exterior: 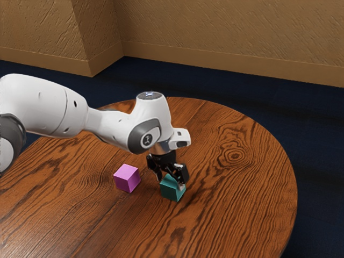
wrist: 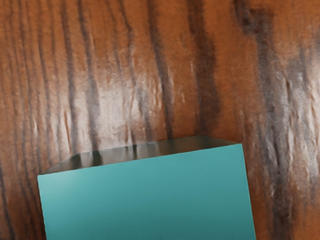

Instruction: Pick up the blue block with one arm, and put the blue block on the pink block with one arm

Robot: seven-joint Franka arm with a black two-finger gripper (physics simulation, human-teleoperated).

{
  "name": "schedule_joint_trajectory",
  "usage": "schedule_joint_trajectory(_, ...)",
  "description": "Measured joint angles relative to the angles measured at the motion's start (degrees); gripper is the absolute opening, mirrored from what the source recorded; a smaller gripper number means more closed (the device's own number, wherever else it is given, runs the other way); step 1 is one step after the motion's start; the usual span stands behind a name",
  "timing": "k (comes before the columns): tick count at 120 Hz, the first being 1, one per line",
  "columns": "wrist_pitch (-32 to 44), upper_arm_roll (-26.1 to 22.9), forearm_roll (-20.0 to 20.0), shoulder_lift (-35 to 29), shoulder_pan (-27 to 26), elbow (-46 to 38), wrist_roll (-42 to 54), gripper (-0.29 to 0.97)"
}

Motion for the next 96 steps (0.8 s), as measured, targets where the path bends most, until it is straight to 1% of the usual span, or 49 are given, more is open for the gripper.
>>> schedule_joint_trajectory(73,1.8,-0.2,-0.2,3.8,0.0,1.7,2.3,0.68)
schedule_joint_trajectory(89,1.9,-0.1,0.0,3.6,0.0,1.8,2.3,0.49)
schedule_joint_trajectory(96,2.0,-0.1,0.2,3.6,0.0,1.8,2.1,0.43)
